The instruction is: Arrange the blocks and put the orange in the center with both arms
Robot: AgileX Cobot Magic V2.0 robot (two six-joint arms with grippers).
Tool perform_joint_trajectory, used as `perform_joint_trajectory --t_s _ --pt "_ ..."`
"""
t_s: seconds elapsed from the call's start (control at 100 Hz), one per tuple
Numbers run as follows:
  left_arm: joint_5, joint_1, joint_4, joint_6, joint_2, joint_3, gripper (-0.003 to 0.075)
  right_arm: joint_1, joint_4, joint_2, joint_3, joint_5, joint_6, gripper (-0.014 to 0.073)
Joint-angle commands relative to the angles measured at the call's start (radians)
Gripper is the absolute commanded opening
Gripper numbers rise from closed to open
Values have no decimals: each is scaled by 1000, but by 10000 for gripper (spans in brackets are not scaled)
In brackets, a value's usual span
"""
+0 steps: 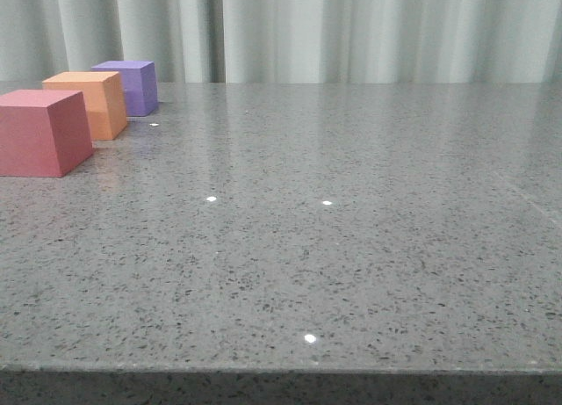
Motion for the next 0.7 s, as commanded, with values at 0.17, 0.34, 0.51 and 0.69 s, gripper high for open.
perform_joint_trajectory --t_s 0.17,0.34,0.51,0.69 --pt "-219 80 -21 0 -52 129 -19 -4 -18 4 -27 -79 -8 -67" --pt "-288 84 -19 0 -66 188 -19 -4 -18 4 -27 -79 -8 -67" --pt "-321 84 -12 0 -66 209 -19 -4 -18 4 -27 -76 -8 -67" --pt "-321 84 -35 0 -66 209 -19 -4 -18 4 -27 -76 -8 -67"
